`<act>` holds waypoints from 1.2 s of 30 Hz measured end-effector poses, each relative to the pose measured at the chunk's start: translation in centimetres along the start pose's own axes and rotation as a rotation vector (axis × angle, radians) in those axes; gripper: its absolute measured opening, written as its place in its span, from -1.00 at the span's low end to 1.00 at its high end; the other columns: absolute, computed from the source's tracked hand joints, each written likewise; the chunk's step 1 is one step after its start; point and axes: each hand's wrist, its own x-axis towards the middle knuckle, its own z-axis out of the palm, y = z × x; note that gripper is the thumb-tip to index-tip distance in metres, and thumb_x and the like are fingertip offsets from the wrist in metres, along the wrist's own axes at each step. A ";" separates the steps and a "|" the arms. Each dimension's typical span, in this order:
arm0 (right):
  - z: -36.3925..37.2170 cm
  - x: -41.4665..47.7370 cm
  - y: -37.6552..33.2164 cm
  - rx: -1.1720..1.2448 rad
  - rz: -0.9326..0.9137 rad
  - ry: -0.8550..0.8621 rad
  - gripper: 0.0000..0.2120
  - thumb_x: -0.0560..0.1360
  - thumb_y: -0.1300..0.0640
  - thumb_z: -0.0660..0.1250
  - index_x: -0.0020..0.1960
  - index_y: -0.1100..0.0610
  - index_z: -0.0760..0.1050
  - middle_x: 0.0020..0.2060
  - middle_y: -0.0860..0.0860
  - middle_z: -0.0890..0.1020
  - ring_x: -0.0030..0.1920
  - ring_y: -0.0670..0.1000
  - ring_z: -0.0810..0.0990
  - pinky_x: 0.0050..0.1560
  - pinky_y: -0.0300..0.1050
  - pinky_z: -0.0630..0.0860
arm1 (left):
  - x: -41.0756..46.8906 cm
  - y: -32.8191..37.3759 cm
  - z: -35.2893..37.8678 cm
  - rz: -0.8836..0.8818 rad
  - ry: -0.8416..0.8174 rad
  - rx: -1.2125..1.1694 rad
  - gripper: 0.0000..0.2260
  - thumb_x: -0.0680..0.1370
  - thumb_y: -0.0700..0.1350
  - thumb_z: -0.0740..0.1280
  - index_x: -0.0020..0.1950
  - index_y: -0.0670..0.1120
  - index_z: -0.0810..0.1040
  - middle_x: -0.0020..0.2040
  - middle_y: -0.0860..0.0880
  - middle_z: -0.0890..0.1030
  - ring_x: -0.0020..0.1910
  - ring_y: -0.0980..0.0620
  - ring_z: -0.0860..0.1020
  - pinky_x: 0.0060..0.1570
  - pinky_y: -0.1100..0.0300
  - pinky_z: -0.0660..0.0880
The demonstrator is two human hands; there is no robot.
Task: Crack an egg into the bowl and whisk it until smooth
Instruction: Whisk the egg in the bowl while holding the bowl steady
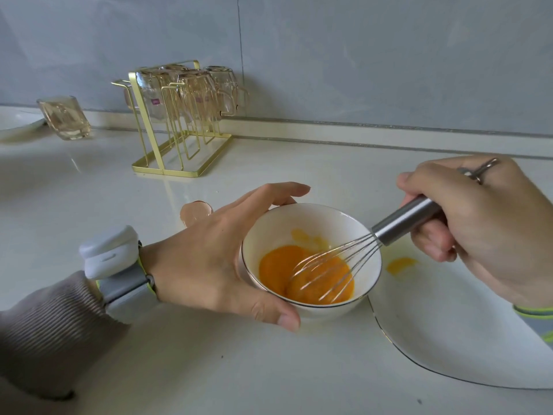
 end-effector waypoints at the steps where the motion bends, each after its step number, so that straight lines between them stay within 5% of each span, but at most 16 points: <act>1: 0.0 -0.1 0.0 0.009 -0.002 -0.003 -0.60 0.47 0.12 0.33 -0.39 0.38 0.35 -0.70 0.07 0.32 -0.62 0.10 0.31 -0.51 -0.17 0.28 | 0.0 0.0 0.0 0.002 -0.001 -0.002 0.07 0.14 0.60 0.37 0.55 0.25 0.12 0.43 0.25 0.41 0.36 0.20 0.49 0.25 0.32 0.45; 8: -0.1 0.0 0.1 -0.025 -0.002 0.043 -0.62 0.50 0.15 0.31 -0.38 0.38 0.37 -0.70 0.05 0.35 -0.62 0.11 0.33 -0.52 -0.20 0.30 | 0.0 0.1 0.0 0.004 -0.007 -0.007 0.07 0.14 0.60 0.36 0.55 0.25 0.11 0.43 0.27 0.41 0.37 0.22 0.48 0.24 0.39 0.43; 18: 0.0 0.1 0.0 -0.006 0.030 0.036 -0.62 0.46 0.14 0.32 -0.37 0.39 0.33 -0.69 0.07 0.30 -0.63 0.10 0.28 -0.49 -0.16 0.28 | 0.0 0.0 0.0 -0.001 -0.003 -0.011 0.07 0.14 0.59 0.38 0.55 0.25 0.12 0.44 0.22 0.42 0.37 0.13 0.51 0.25 0.09 0.55; 36: -0.3 0.1 -0.2 -0.001 0.074 -0.036 -0.59 0.49 0.15 0.35 -0.39 0.36 0.31 -0.66 0.10 0.27 -0.59 0.07 0.26 -0.51 -0.18 0.21 | 0.1 0.1 0.0 0.008 -0.004 -0.036 0.05 0.15 0.58 0.38 0.55 0.24 0.13 0.41 0.23 0.42 0.35 0.19 0.50 0.22 0.38 0.45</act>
